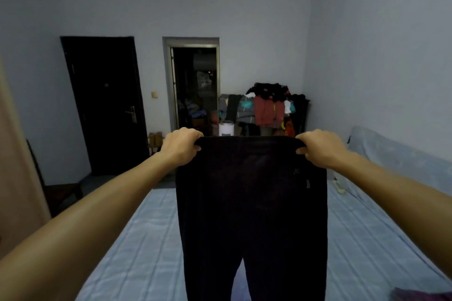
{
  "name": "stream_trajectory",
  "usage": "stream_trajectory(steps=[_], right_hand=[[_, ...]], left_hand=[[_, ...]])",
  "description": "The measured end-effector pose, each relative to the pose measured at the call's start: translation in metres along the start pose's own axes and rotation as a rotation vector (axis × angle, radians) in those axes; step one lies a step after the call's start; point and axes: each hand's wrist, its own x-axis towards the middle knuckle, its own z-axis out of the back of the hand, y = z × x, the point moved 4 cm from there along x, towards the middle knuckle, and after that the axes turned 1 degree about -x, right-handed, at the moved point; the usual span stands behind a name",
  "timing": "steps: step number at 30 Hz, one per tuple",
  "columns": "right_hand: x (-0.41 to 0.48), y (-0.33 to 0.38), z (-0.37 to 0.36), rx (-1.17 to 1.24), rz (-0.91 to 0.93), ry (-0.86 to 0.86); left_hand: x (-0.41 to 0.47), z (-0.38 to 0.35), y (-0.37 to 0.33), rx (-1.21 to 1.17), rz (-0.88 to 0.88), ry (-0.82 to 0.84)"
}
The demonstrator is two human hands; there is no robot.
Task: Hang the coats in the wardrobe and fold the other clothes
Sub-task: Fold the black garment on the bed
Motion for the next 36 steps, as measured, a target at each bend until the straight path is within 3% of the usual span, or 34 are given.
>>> stream_trajectory(steps=[6, 9, 12, 16, 21, 25, 36], right_hand=[[0.091, -0.010, 0.036, -0.129, -0.048, -0.170], [0.123, -0.016, 0.071, -0.183, -0.095, -0.340], [0.133, -0.026, 0.112, -0.161, -0.140, -0.625], [0.107, -0.026, 0.131, -0.163, -0.084, -0.826], [0.037, -0.010, 0.095, -0.134, 0.002, -0.787], [-0.058, 0.015, 0.026, -0.078, 0.058, -0.691], [-0.318, 0.106, -0.151, 0.120, 0.069, -0.093]], left_hand=[[0.097, 0.014, 0.020, 0.038, 0.059, -0.115], [0.136, 0.055, 0.023, 0.038, 0.077, -0.346], [0.148, 0.106, 0.017, 0.008, 0.074, -0.611], [0.124, 0.134, 0.010, -0.020, 0.004, -0.730], [0.043, 0.101, -0.002, -0.058, 0.017, -0.580], [-0.057, 0.055, -0.019, -0.075, 0.036, -0.396], [-0.335, -0.115, -0.033, -0.288, 0.130, 0.202]])
